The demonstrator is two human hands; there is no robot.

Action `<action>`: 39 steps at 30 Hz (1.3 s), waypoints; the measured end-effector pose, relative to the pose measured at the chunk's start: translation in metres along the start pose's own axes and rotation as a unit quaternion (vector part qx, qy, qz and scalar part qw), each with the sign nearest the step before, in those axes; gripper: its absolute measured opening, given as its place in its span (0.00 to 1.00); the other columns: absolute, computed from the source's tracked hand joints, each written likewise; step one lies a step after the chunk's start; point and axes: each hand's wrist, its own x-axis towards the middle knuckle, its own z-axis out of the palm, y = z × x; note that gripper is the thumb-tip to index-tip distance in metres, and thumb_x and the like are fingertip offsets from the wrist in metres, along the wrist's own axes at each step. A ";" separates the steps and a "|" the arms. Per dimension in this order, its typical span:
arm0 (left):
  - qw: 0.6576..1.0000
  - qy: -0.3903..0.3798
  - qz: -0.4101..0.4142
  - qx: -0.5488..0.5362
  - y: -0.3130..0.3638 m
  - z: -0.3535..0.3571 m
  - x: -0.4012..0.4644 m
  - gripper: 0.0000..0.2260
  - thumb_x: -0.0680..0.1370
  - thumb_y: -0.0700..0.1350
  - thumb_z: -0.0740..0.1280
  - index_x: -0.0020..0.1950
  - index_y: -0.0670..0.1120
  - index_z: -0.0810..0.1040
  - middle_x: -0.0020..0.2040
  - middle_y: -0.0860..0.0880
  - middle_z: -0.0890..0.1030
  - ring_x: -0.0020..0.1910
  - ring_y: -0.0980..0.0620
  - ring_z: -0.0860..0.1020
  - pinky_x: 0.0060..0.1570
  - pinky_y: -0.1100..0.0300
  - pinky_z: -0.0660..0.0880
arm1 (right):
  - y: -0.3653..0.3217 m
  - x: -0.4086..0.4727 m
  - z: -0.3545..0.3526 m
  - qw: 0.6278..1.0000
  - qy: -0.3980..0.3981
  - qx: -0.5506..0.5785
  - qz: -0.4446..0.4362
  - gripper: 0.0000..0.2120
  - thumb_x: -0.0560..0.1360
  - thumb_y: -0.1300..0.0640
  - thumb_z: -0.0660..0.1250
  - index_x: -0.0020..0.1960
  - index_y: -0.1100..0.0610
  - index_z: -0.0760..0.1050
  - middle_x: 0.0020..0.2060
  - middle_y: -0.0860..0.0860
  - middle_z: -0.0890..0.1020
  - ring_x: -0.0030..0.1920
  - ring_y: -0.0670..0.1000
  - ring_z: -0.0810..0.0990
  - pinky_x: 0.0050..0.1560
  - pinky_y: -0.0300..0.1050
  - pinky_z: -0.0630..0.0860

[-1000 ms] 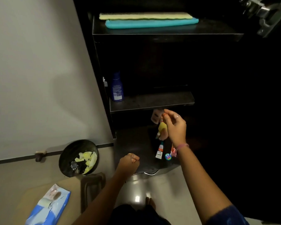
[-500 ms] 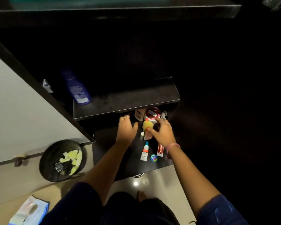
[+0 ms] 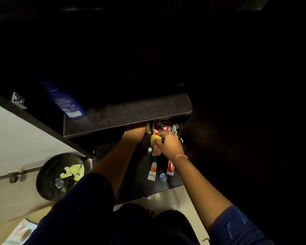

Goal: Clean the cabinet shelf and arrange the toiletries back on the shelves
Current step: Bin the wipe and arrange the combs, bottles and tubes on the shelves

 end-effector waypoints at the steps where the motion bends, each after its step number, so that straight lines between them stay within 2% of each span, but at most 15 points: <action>1: 1.000 0.009 0.002 0.004 -0.004 -0.001 -0.002 0.12 0.79 0.36 0.60 0.59 0.31 0.74 0.56 0.36 0.76 0.59 0.41 0.74 0.64 0.52 0.66 | -0.003 0.003 -0.002 1.000 -0.013 -0.012 0.005 0.12 0.73 0.54 0.65 0.54 0.57 0.78 0.53 0.55 0.80 0.53 0.56 0.79 0.56 0.52 0.76; 4: 0.996 0.070 -0.003 0.057 -0.016 -0.002 -0.010 0.14 0.81 0.41 0.57 0.63 0.38 0.73 0.63 0.40 0.74 0.65 0.42 0.72 0.66 0.54 0.65 | -0.012 0.010 -0.007 0.998 -0.043 -0.048 -0.003 0.09 0.73 0.57 0.64 0.51 0.58 0.79 0.46 0.57 0.82 0.49 0.57 0.80 0.51 0.51 0.78; 7: 0.980 0.134 -0.004 0.146 -0.030 -0.003 -0.021 0.15 0.82 0.45 0.54 0.64 0.43 0.73 0.65 0.42 0.75 0.63 0.43 0.73 0.63 0.54 0.68 | -0.022 0.011 -0.013 0.992 -0.054 -0.106 -0.048 0.10 0.73 0.61 0.63 0.53 0.57 0.78 0.47 0.57 0.82 0.50 0.57 0.81 0.52 0.50 0.78; 10: 0.971 0.197 0.022 0.134 -0.042 -0.003 -0.042 0.14 0.81 0.43 0.55 0.65 0.46 0.73 0.62 0.43 0.77 0.61 0.44 0.75 0.61 0.54 0.70 | -0.031 0.004 -0.020 0.985 -0.056 -0.141 -0.087 0.14 0.68 0.65 0.69 0.53 0.56 0.78 0.50 0.56 0.81 0.51 0.57 0.80 0.53 0.50 0.78; 14: 0.955 0.270 0.071 0.097 -0.046 0.000 -0.100 0.17 0.80 0.42 0.57 0.69 0.46 0.69 0.65 0.45 0.71 0.64 0.47 0.67 0.64 0.58 0.63 | -0.040 -0.020 -0.029 0.969 -0.034 -0.170 -0.178 0.23 0.68 0.66 0.70 0.61 0.53 0.75 0.58 0.53 0.79 0.58 0.55 0.78 0.57 0.47 0.75; 17: 0.947 0.293 0.100 0.085 -0.043 -0.008 -0.148 0.17 0.79 0.42 0.59 0.69 0.46 0.70 0.64 0.46 0.70 0.63 0.49 0.68 0.63 0.61 0.62 | -0.051 -0.046 -0.039 0.959 -0.013 -0.148 -0.243 0.17 0.75 0.60 0.64 0.63 0.53 0.74 0.60 0.53 0.78 0.59 0.54 0.77 0.57 0.49 0.75; 19: 0.940 0.311 0.119 0.071 -0.034 -0.020 -0.178 0.17 0.79 0.42 0.60 0.69 0.47 0.70 0.63 0.48 0.70 0.63 0.50 0.69 0.64 0.62 0.63 | -0.059 -0.065 -0.048 0.955 0.004 -0.119 -0.270 0.15 0.79 0.56 0.60 0.64 0.54 0.74 0.59 0.52 0.78 0.59 0.53 0.77 0.58 0.47 0.74; 23: 0.908 0.368 0.178 0.093 -0.008 -0.055 -0.228 0.18 0.78 0.41 0.62 0.68 0.47 0.71 0.63 0.48 0.72 0.63 0.51 0.71 0.64 0.65 0.63 | -0.078 -0.090 -0.079 0.948 0.062 -0.015 -0.313 0.13 0.78 0.57 0.62 0.62 0.55 0.75 0.55 0.51 0.79 0.57 0.50 0.78 0.60 0.40 0.71; 26: 0.882 0.406 0.216 0.108 0.013 -0.085 -0.244 0.18 0.77 0.38 0.63 0.68 0.45 0.71 0.62 0.44 0.73 0.62 0.49 0.71 0.60 0.68 0.62 | -0.097 -0.091 -0.111 0.929 0.133 0.010 -0.345 0.13 0.78 0.59 0.63 0.62 0.56 0.76 0.55 0.52 0.79 0.57 0.49 0.77 0.59 0.32 0.67; 29: 0.871 0.424 0.220 0.118 0.028 -0.108 -0.238 0.19 0.77 0.37 0.63 0.68 0.45 0.72 0.62 0.43 0.73 0.61 0.46 0.72 0.61 0.61 0.67 | -0.118 -0.080 -0.133 0.919 0.174 0.001 -0.353 0.14 0.78 0.59 0.62 0.63 0.57 0.75 0.57 0.53 0.78 0.59 0.49 0.76 0.59 0.31 0.66; 32: 0.878 0.417 0.197 0.127 0.036 -0.120 -0.223 0.19 0.78 0.37 0.61 0.69 0.46 0.71 0.63 0.43 0.71 0.63 0.45 0.69 0.63 0.58 0.67 | -0.138 -0.063 -0.141 0.930 0.153 -0.014 -0.334 0.14 0.79 0.59 0.62 0.63 0.58 0.75 0.58 0.54 0.78 0.59 0.51 0.76 0.60 0.31 0.65; 36: 0.891 0.398 0.146 0.161 0.040 -0.130 -0.208 0.19 0.78 0.37 0.61 0.69 0.46 0.70 0.63 0.41 0.71 0.64 0.42 0.70 0.62 0.56 0.68 | -0.154 -0.043 -0.138 0.936 0.118 -0.083 -0.322 0.15 0.78 0.59 0.61 0.64 0.59 0.74 0.60 0.58 0.78 0.62 0.56 0.75 0.64 0.43 0.67; 39: 0.897 0.389 0.120 0.173 0.041 -0.134 -0.201 0.15 0.78 0.37 0.61 0.65 0.41 0.72 0.59 0.39 0.74 0.59 0.42 0.73 0.56 0.56 0.71 | -0.161 -0.039 -0.138 0.940 0.105 -0.086 -0.313 0.15 0.79 0.59 0.61 0.64 0.60 0.74 0.59 0.59 0.78 0.61 0.57 0.76 0.64 0.45 0.68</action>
